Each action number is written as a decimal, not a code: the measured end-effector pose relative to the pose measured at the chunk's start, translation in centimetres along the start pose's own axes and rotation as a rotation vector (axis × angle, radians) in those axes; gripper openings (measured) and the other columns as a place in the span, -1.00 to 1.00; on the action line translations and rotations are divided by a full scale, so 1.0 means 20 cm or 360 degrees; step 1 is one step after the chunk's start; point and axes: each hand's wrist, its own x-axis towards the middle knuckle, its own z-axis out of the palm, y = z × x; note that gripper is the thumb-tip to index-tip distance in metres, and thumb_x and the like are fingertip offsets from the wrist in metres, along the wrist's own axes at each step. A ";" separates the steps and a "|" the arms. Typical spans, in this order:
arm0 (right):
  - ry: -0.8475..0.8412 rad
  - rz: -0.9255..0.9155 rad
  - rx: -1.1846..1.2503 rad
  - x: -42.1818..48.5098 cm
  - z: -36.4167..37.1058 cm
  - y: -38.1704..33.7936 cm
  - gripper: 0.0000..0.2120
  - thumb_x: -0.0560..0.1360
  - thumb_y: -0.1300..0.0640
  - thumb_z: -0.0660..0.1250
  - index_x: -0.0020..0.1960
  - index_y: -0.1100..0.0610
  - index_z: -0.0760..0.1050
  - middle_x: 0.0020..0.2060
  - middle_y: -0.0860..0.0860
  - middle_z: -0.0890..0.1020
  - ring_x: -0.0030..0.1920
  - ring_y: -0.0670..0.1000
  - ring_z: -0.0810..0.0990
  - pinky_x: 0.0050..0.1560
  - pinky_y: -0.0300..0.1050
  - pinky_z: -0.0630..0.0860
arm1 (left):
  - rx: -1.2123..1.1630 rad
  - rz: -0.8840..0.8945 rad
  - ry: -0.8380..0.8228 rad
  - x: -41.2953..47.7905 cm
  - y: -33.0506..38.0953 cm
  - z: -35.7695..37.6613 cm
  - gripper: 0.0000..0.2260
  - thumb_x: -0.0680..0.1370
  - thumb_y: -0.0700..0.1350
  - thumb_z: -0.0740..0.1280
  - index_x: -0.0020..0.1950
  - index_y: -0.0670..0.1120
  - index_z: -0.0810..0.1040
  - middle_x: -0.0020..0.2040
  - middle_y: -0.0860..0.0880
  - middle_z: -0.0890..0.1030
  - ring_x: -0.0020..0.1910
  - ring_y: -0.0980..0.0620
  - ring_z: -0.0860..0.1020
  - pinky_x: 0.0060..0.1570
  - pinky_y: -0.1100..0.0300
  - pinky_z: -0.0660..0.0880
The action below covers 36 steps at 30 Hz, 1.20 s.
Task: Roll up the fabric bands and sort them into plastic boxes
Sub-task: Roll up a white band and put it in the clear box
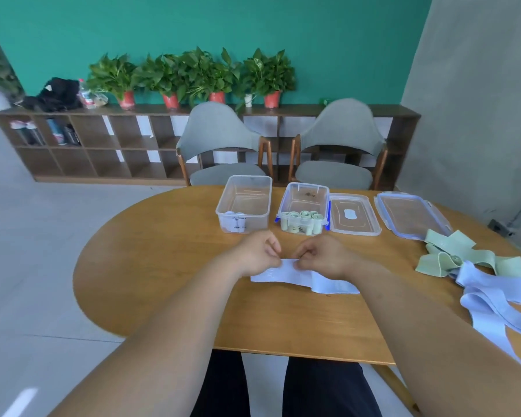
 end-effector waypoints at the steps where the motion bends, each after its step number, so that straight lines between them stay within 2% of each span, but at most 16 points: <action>1: -0.0028 0.0001 0.0033 0.02 0.02 -0.02 -0.92 0.47 0.11 0.55 -0.05 -0.02 0.70 -0.34 -0.12 0.61 -0.28 -0.15 0.54 -0.14 -0.24 0.51 | 0.0007 -0.0029 -0.0007 -0.01 -0.04 -0.03 -0.79 0.49 -0.15 0.55 -0.02 0.04 0.55 -0.02 0.00 0.73 -0.11 0.05 0.63 -0.09 0.14 0.55; 4: -0.0142 -0.0010 0.0109 0.07 0.08 -0.07 -0.94 0.49 0.06 0.55 -0.04 -0.03 0.71 -0.37 -0.20 0.61 -0.28 -0.20 0.56 -0.08 -0.26 0.51 | 0.0025 -0.0079 0.0025 -0.06 -0.15 -0.13 -0.81 0.52 -0.13 0.55 -0.01 0.04 0.56 0.01 0.00 0.73 -0.04 0.02 0.66 -0.10 0.16 0.54; 7: -0.0294 -0.0035 0.0122 0.11 0.15 -0.14 -0.86 0.51 -0.10 0.53 0.03 -0.10 0.72 -0.15 -0.20 0.72 -0.08 -0.20 0.64 0.05 -0.27 0.55 | -0.0042 -0.0094 0.0107 -0.10 -0.23 -0.19 -0.83 0.56 -0.11 0.52 0.03 0.03 0.56 0.03 0.01 0.71 -0.07 0.05 0.64 -0.17 0.17 0.50; 8: -0.0339 -0.0039 0.0137 0.14 0.19 -0.16 -0.85 0.52 -0.10 0.52 0.05 -0.10 0.72 -0.14 -0.20 0.72 -0.08 -0.19 0.64 0.06 -0.26 0.54 | -0.0061 -0.0103 0.0130 -0.11 -0.26 -0.21 -0.84 0.57 -0.10 0.51 0.05 0.03 0.56 0.04 0.02 0.71 -0.11 0.08 0.62 -0.19 0.18 0.49; 15: -0.0418 -0.0028 0.0158 0.30 0.41 -0.30 -0.89 0.56 -0.04 0.48 0.06 -0.08 0.72 -0.20 -0.15 0.65 -0.20 -0.12 0.52 -0.20 -0.26 0.43 | -0.0150 -0.0195 0.0258 -0.15 -0.44 -0.31 -0.75 0.56 -0.05 0.51 0.20 0.02 0.57 0.02 0.08 0.70 -0.18 0.11 0.58 -0.20 0.19 0.51; 17: -0.0424 -0.0006 0.0205 0.34 0.46 -0.33 -0.90 0.56 -0.04 0.47 0.04 -0.08 0.72 -0.20 -0.13 0.64 -0.22 -0.10 0.49 -0.24 -0.24 0.40 | -0.0163 -0.0242 0.0265 -0.16 -0.50 -0.36 -0.71 0.57 -0.02 0.50 0.25 0.03 0.55 0.07 0.07 0.69 -0.12 0.10 0.60 -0.17 0.18 0.53; 19: -0.0418 0.0025 0.0263 0.38 0.50 -0.36 -0.89 0.56 -0.05 0.48 0.04 -0.07 0.72 -0.15 -0.13 0.68 -0.21 -0.09 0.50 -0.22 -0.21 0.41 | -0.0166 -0.0290 0.0297 -0.16 -0.56 -0.41 -0.70 0.58 -0.01 0.48 0.28 0.04 0.53 0.11 0.07 0.67 0.02 0.03 0.63 -0.01 0.13 0.58; 21: -0.0388 0.0058 0.0327 0.42 0.54 -0.38 -0.89 0.55 -0.05 0.48 0.03 -0.07 0.72 -0.07 -0.13 0.72 -0.16 -0.09 0.55 -0.17 -0.21 0.44 | -0.0153 -0.0323 0.0352 -0.16 -0.62 -0.45 -0.68 0.59 0.00 0.47 0.31 0.04 0.52 0.14 0.05 0.65 0.08 0.00 0.62 0.12 0.11 0.58; 26: -0.0257 0.0083 0.0492 0.53 0.65 -0.43 -0.92 0.55 0.01 0.50 0.01 -0.02 0.73 -0.02 -0.04 0.73 -0.09 -0.08 0.59 -0.09 -0.17 0.46 | -0.0058 -0.0370 0.0649 -0.15 -0.75 -0.48 -0.53 0.59 -0.01 0.45 0.48 0.07 0.44 0.30 0.00 0.52 0.16 -0.01 0.59 0.16 0.13 0.53; 29: -0.0116 0.0163 0.0679 0.61 0.73 -0.49 -0.89 0.57 -0.01 0.48 0.06 -0.03 0.70 -0.02 -0.08 0.69 -0.04 -0.08 0.59 -0.05 -0.18 0.47 | -0.0157 -0.0392 0.0778 -0.16 -0.82 -0.46 -0.50 0.57 0.03 0.46 0.49 0.10 0.41 0.28 0.02 0.49 0.11 0.03 0.59 0.14 0.15 0.52; 31: 0.0042 0.0252 0.0803 0.67 0.78 -0.52 -0.83 0.57 -0.04 0.47 0.14 -0.05 0.67 0.01 -0.13 0.70 0.04 -0.06 0.64 0.05 -0.11 0.58 | -0.0177 -0.0363 0.0757 -0.17 -0.86 -0.44 -0.51 0.57 0.01 0.47 0.48 0.09 0.42 0.27 0.02 0.51 0.15 0.07 0.58 0.23 0.16 0.49; 33: 0.0205 0.0257 0.0598 0.72 0.83 -0.52 -0.73 0.56 -0.07 0.45 0.24 -0.05 0.65 0.06 -0.15 0.71 0.11 -0.03 0.67 0.13 -0.05 0.59 | -0.0154 -0.0327 0.0735 -0.19 -0.89 -0.42 -0.53 0.58 -0.01 0.46 0.47 0.09 0.44 0.26 0.05 0.53 0.22 0.09 0.54 0.32 0.16 0.45; 36: 0.0343 0.0116 0.0035 0.72 0.87 -0.52 -0.70 0.60 0.01 0.37 0.32 0.02 0.60 0.18 -0.07 0.69 0.20 0.03 0.64 0.10 -0.13 0.50 | -0.0037 -0.0268 0.0803 -0.19 -0.92 -0.38 -0.57 0.59 -0.03 0.43 0.45 0.08 0.47 0.23 0.10 0.56 0.28 0.07 0.47 0.38 0.11 0.42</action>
